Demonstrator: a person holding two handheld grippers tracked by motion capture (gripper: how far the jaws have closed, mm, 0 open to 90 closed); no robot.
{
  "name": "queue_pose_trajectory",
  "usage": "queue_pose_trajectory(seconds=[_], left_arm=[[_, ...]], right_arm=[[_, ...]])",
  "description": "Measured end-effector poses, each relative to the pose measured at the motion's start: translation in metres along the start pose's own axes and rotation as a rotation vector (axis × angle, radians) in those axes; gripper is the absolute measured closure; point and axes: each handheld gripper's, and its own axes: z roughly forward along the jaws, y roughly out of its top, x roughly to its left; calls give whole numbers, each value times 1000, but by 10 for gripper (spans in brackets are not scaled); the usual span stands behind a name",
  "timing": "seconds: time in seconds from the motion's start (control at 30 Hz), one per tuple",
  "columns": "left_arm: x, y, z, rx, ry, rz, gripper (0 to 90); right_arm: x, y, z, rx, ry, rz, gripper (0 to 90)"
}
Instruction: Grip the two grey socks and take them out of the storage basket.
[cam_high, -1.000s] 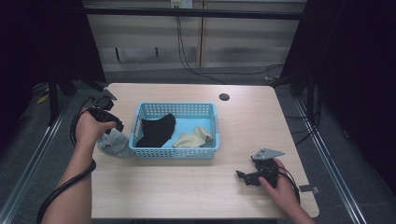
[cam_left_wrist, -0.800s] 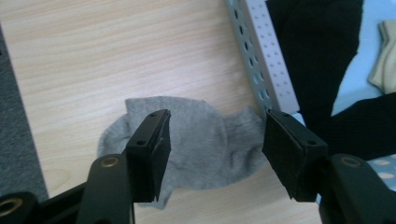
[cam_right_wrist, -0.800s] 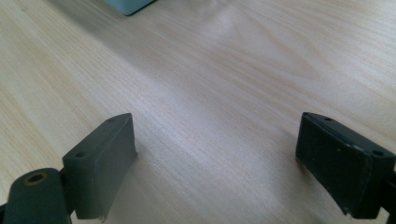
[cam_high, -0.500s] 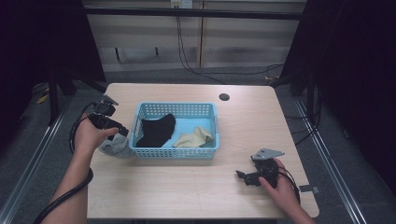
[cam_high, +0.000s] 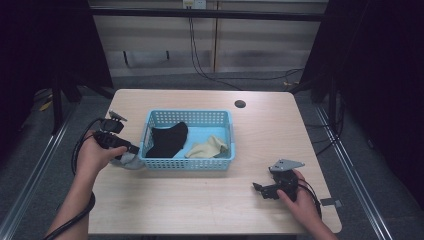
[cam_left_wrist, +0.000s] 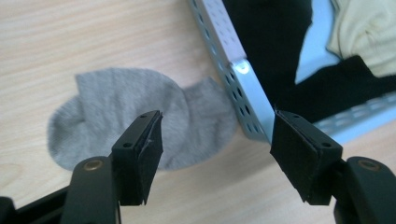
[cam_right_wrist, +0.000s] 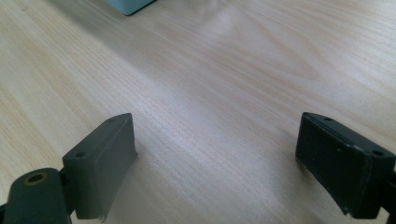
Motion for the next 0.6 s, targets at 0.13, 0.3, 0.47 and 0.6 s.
queue_pose_trajectory(seconds=[0.13, 0.3, 0.47, 0.6], left_arm=[[-5, -8, 2, -18, -24, 14, 319], [-9, -17, 2, -27, -42, 26, 313], [-16, -25, 2, -36, -53, 38, 298], [-23, -32, 4, -36, -57, 67, 279]], right_arm=[[0, 0, 0, 1, 0, 1, 114], [0, 0, 0, 1, 0, 1, 114], [0, 0, 0, 1, 0, 1, 114], [0, 0, 0, 1, 0, 1, 114]])
